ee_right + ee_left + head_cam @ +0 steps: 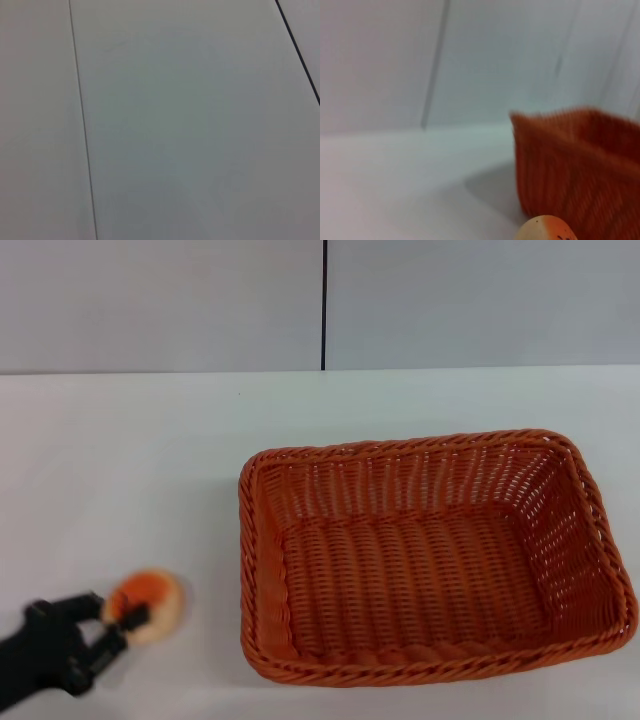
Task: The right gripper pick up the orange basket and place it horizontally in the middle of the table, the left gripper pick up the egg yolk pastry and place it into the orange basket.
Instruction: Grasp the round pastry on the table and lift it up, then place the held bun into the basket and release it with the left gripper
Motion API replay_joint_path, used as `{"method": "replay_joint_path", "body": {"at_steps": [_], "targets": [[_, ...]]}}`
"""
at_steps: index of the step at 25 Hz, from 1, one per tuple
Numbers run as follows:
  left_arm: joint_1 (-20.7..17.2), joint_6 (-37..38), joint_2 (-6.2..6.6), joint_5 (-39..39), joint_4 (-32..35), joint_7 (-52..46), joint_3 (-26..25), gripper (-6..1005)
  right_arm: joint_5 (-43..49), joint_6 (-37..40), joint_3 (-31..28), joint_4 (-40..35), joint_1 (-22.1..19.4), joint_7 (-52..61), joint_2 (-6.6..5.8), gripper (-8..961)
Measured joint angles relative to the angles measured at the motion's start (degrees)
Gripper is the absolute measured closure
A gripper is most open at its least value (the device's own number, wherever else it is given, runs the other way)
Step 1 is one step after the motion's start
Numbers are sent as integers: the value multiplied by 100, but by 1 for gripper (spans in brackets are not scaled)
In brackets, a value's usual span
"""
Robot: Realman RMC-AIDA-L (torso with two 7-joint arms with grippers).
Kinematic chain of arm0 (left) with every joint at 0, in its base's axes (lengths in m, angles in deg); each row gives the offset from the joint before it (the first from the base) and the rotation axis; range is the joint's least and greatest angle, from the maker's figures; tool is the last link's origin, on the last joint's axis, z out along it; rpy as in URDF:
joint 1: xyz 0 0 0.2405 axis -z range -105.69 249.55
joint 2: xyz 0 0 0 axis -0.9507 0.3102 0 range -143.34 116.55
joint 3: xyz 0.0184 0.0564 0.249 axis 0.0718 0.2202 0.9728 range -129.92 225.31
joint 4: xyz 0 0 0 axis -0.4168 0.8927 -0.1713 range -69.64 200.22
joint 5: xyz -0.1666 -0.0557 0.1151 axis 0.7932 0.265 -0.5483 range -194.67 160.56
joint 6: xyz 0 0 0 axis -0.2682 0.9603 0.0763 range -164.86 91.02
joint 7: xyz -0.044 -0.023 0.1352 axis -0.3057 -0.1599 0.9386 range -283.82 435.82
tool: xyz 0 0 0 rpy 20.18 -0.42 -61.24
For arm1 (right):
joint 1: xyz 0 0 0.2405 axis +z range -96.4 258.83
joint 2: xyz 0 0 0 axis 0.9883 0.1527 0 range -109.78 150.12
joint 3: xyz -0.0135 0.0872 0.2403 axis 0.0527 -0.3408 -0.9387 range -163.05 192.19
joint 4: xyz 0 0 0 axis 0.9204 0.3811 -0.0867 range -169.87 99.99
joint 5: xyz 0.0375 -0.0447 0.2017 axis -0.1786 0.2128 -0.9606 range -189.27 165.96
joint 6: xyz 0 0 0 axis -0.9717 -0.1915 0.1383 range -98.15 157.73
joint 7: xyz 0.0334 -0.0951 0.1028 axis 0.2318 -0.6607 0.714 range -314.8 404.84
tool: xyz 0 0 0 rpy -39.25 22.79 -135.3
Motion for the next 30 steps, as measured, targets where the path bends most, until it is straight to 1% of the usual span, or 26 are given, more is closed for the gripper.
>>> {"method": "replay_joint_path", "body": {"at_steps": [1,3,4,6,7,8,10,11,12,14,16,19,20,21,22,24,26,27,28,30], "targets": [[-25,286,21,6,23,-1,-482,693,0,1,0,0,0,-1,1,343],[-25,286,21,6,23,-1,-482,728,0,3,0,0,2,-1,2,343],[-52,614,61,11,48,2,-924,745,0,5,0,0,3,-2,2,343],[-52,614,61,11,48,2,-924,761,0,8,0,0,10,-3,2,343],[-22,1711,170,21,56,10,-1805,769,0,10,0,0,15,-4,2,343],[0,1780,165,21,53,10,-1819,776,0,10,0,0,20,-12,4,343],[40,1891,144,21,42,10,-1828,792,0,8,0,25,33,-37,8,343],[95,1975,112,22,26,10,-1820,800,-1,5,0,61,46,-51,8,343],[240,2062,18,18,-72,21,-1761,807,-1,4,0,71,51,-52,8,343],[425,2047,-33,-3,-351,164,-1650,822,-1,0,0,97,70,-55,7,343],[425,2047,-33,-3,-351,164,-1650,837,-1,-2,0,97,77,-55,5,343],[835,1843,-53,-29,-1145,902,-1244,857,-1,-21,0,97,89,-56,4,343],[913,1769,-55,-32,-1261,969,-1204,864,0,-26,0,98,93,-57,4,343],[913,1769,-55,-32,-1261,969,-1204,870,-1,-27,0,112,94,-58,5,343],[1203,1487,-62,-39,-1640,1083,-1023,877,0,-28,0,127,93,-58,6,343],[1359,1321,-62,-39,-1823,1149,-869,891,-1,-29,0,165,90,-59,7,343],[1359,1321,-62,-39,-1823,1149,-869,906,-1,-29,-21,207,88,-59,3,343],[1523,1133,-62,-40,-2068,1329,-629,913,-1,-29,-40,220,88,-59,1,343],[1608,986,-62,-42,-2232,1466,-452,920,-1,-29,-56,228,88,-59,0,343],[1639,919,-62,-43,-2300,1519,-368,921,-1,-29,-69,233,85,-59,0,343]]}}
